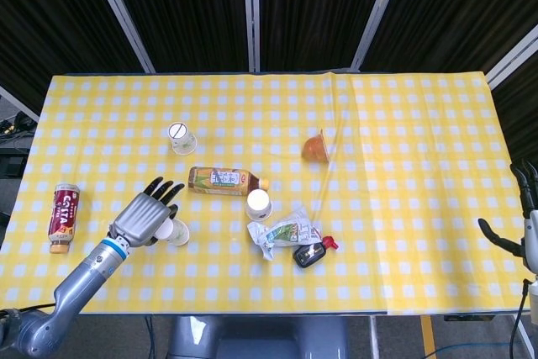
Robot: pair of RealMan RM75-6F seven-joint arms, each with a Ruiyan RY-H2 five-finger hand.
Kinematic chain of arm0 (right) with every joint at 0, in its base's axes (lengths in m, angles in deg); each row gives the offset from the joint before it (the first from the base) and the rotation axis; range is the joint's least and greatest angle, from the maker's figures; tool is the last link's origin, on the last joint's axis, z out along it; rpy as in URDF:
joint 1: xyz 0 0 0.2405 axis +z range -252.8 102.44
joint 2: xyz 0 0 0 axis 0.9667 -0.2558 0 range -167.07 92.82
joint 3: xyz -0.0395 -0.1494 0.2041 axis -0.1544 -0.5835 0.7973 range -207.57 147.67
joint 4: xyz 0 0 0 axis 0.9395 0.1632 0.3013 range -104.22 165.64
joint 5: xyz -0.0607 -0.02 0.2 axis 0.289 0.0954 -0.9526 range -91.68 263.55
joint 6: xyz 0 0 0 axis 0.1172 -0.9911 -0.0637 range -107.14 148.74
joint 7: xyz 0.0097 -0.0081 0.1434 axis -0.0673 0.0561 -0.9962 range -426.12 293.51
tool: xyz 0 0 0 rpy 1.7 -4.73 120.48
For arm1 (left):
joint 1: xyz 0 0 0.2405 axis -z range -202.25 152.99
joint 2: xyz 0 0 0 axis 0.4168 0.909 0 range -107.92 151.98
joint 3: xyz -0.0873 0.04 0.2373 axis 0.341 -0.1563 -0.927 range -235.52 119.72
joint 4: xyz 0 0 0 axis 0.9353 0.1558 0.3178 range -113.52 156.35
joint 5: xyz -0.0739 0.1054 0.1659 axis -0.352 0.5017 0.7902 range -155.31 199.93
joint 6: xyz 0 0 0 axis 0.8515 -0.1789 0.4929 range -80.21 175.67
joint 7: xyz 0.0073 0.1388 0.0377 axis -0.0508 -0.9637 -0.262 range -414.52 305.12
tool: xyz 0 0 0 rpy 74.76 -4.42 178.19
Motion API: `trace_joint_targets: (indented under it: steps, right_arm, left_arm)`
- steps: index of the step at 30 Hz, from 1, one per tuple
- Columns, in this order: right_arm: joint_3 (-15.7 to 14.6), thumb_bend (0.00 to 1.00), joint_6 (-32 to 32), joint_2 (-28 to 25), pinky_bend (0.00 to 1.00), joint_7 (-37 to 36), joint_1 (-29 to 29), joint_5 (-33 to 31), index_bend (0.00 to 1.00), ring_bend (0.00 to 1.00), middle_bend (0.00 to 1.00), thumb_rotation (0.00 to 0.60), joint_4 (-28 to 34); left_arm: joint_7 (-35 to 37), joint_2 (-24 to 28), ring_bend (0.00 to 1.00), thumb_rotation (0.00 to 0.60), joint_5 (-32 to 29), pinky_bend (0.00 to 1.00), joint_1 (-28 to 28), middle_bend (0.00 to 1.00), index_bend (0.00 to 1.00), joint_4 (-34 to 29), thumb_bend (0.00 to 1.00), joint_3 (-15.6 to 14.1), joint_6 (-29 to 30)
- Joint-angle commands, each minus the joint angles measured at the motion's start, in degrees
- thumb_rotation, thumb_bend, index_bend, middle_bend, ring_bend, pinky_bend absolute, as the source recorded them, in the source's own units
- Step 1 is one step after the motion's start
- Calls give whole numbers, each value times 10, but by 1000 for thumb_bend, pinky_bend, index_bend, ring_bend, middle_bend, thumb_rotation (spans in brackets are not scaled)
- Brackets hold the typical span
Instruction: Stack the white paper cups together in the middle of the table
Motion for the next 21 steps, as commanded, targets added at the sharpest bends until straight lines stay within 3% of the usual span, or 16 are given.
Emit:
trace_joint_targets:
  steps: [1, 2, 5, 11, 21]
  right_arm:
    - [1, 117, -3, -1, 0, -1, 0, 0, 48, 0, 0, 600, -1]
    - [2, 117, -3, 1, 0, 3, 1, 0, 48, 0, 0, 600, -6]
    - [4, 117, -6, 6, 0, 5, 3, 0, 48, 0, 0, 600, -12]
    - [10, 117, -15, 4, 0, -8, 1, -10, 48, 0, 0, 600, -17]
    - [20, 117, -28, 2, 0, -24, 1, -24, 48, 0, 0, 600, -29]
  left_arm:
    - [21, 28, 0, 600, 28, 0, 3, 0, 505, -32, 290, 25, 24]
    - [25, 36, 0, 600, 41, 0, 11, 0, 503, -45, 290, 45, 37]
    - [28, 42, 0, 600, 34, 0, 30, 0, 500, -54, 290, 71, 32]
    - [5, 8, 0, 600, -44, 0, 95, 0, 499, -34, 289, 120, -14]
    - [-41, -70, 0, 600, -150, 0, 185, 0, 498, 20, 290, 133, -62]
